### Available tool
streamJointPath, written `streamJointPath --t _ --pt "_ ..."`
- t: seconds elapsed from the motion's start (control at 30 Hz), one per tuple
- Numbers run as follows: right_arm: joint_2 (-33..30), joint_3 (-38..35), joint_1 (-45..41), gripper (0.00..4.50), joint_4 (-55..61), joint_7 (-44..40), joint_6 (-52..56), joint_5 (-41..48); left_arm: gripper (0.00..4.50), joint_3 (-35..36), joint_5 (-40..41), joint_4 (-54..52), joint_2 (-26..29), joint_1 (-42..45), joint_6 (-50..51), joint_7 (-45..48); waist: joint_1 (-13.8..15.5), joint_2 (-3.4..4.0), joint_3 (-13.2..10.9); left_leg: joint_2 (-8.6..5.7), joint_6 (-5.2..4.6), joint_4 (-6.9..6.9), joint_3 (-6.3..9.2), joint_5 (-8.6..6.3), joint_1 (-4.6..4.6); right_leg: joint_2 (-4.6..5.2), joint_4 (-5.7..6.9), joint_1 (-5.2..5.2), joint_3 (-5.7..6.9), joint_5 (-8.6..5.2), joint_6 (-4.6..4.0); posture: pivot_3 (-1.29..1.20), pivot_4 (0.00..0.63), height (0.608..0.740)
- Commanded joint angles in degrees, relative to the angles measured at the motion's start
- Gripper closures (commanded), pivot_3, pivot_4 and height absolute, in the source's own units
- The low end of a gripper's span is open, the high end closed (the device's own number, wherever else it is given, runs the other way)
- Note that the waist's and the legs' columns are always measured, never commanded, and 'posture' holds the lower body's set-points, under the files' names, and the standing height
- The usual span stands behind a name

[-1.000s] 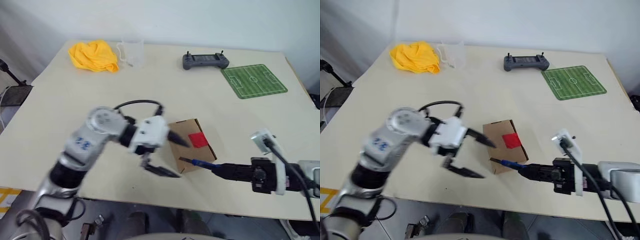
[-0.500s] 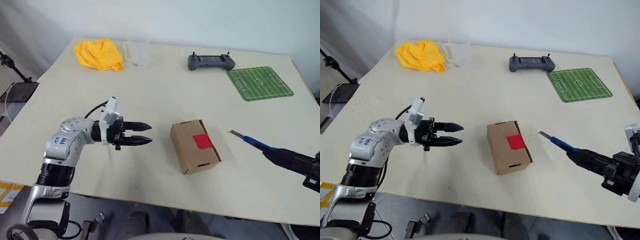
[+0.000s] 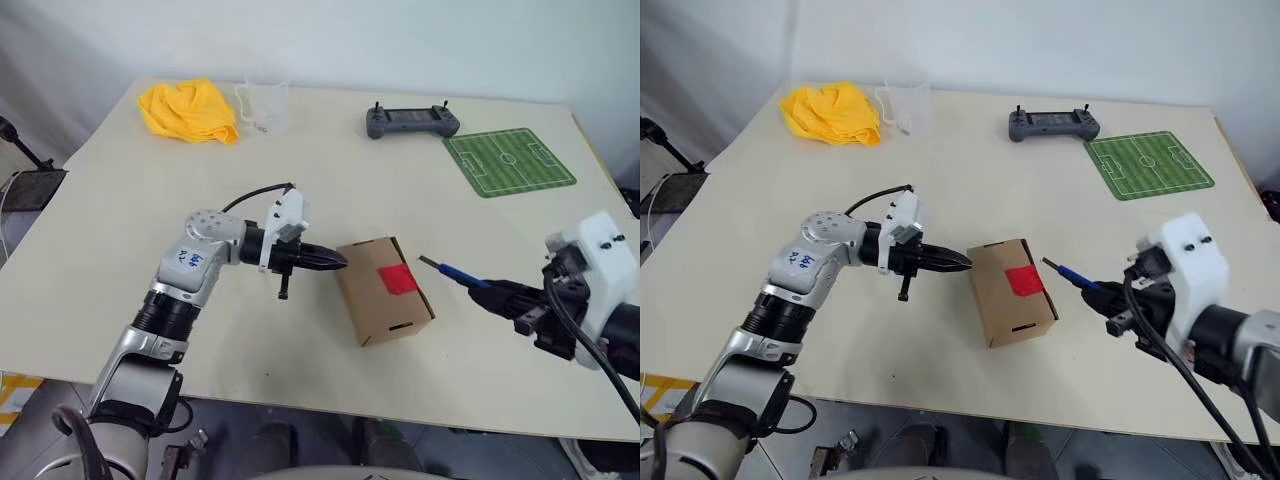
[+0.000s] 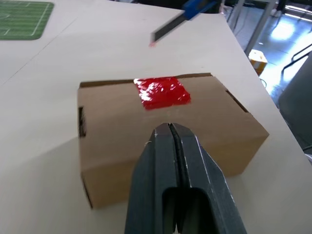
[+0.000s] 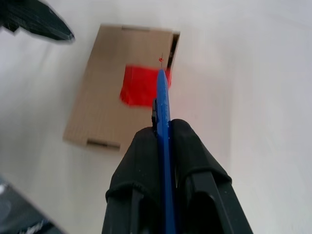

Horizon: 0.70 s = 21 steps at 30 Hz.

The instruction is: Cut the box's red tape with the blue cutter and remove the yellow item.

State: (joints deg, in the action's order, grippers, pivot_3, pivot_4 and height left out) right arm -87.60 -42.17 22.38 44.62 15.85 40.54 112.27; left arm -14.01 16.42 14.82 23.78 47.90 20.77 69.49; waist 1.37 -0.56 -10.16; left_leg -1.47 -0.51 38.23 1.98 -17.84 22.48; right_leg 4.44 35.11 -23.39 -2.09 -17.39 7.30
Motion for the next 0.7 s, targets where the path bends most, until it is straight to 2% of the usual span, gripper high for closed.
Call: streamJointPath --t 0.03,0.4,0.7 --pt "-4.6 7.4 -5.0 4.4 -0.7 4.5 -6.3 0.7 4.5 -2.0 -2.8 0.0 -2.0 3.3 -0.2 -1.9 0.0 0.0 0.0 0.0 0.0 0.03 -0.03 0.01 0.01 0.01 0.0 -0.04 -0.01 0.0 0.0 0.0 0.15 0.74" --pt "-2.8 27.2 -20.4 4.4 3.0 12.1 -14.2 0.7 4.5 -4.0 -5.3 -2.0 -3.3 1.9 4.9 -5.3 0.0 0.01 0.0 0.03 0.08 0.1 0.05 0.06 0.36 0.02 0.13 -0.34 -0.07 0.01 0.01 0.0 0.15 0.74" --pt "1.4 38.8 -30.4 4.4 3.9 18.5 -14.0 0.7 4.5 -5.6 -6.5 -3.8 -4.6 -0.2 7.9 -7.9 0.1 0.02 0.0 0.02 0.06 0.33 0.11 0.05 0.43 0.07 0.02 -0.33 -0.05 0.01 0.0 0.0 0.15 0.74"
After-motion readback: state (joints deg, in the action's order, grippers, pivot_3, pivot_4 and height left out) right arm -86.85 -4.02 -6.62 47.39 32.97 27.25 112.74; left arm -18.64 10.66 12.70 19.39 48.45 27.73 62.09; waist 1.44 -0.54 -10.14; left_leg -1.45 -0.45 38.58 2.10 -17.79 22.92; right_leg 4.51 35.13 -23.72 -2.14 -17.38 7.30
